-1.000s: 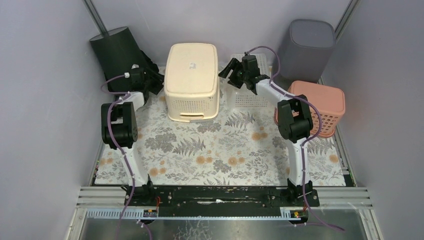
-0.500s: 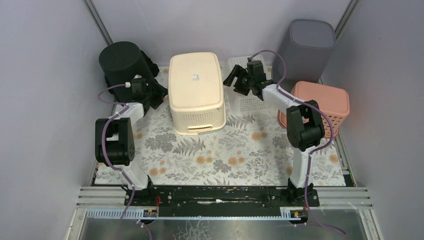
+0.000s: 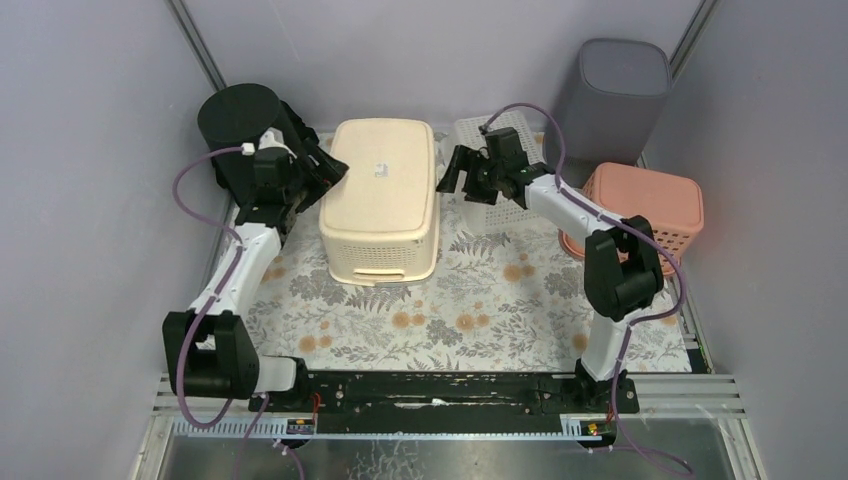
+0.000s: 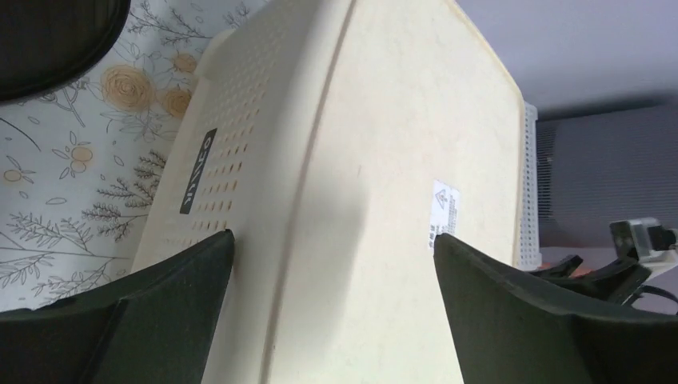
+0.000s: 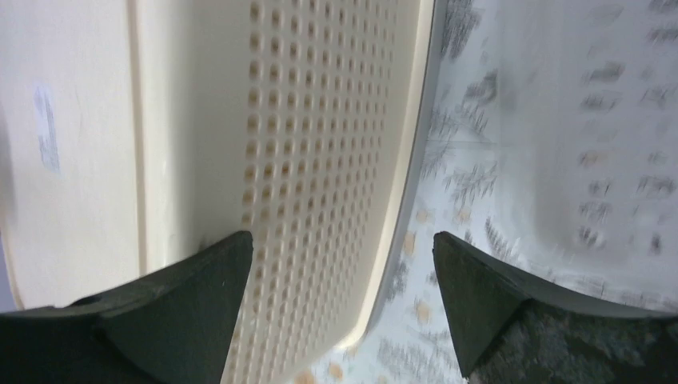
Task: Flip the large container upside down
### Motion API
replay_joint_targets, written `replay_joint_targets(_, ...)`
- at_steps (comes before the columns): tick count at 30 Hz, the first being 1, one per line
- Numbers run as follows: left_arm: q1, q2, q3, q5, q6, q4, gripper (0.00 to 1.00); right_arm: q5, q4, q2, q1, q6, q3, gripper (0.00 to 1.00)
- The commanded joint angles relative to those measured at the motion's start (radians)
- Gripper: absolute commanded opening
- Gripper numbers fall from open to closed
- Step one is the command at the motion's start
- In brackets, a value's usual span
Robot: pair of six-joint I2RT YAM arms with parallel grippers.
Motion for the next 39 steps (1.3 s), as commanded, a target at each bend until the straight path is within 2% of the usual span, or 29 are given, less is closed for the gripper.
replay_joint_targets(1,-0.02,-0.063,0.012,0.049,0.037,-0.069,1.0,-0.05,-0.045,-0.141,0.061,-0.06,-0.017,0.92)
replay_joint_targets(3,-0.039,-0.121,-0.019,0.088,0.034,-0.074,1.0,-0.032,-0.053,-0.207,0.064,-0.07,-0.072,0.93)
replay_joint_targets(7,-0.117,-0.268,-0.051,0.058,0.071,-0.187,1.0,0.027,-0.108,-0.366,0.08,-0.117,-0.2,0.96)
replay_joint_targets(12,-0.179,-0.433,-0.099,0.048,0.062,-0.275,1.0,-0.024,-0.119,-0.515,0.123,-0.121,-0.34,0.95)
replay_joint_targets(16,-0.238,-0.509,-0.156,0.059,0.042,-0.315,1.0,-0.017,-0.123,-0.612,0.189,-0.097,-0.427,0.94)
replay_joint_targets(21,-0.39,-0.538,-0.231,-0.007,0.002,-0.292,0.98,0.086,-0.126,-0.738,0.19,-0.077,-0.531,0.94)
replay_joint_targets(25,-0.521,-0.483,-0.271,-0.134,-0.04,-0.182,0.96,0.137,-0.153,-0.782,0.19,-0.073,-0.562,0.94)
replay_joint_targets(28,-0.565,-0.401,-0.275,-0.226,-0.04,-0.09,0.96,0.201,-0.161,-0.814,0.189,-0.062,-0.593,0.95)
replay_joint_targets(34,-0.56,-0.183,-0.254,-0.337,0.012,0.114,0.96,0.326,-0.149,-0.906,0.135,-0.066,-0.682,0.99)
replay_joint_targets(39,-0.492,-0.035,-0.195,-0.308,0.086,0.235,0.96,0.344,-0.126,-0.975,0.052,-0.081,-0.748,0.99)
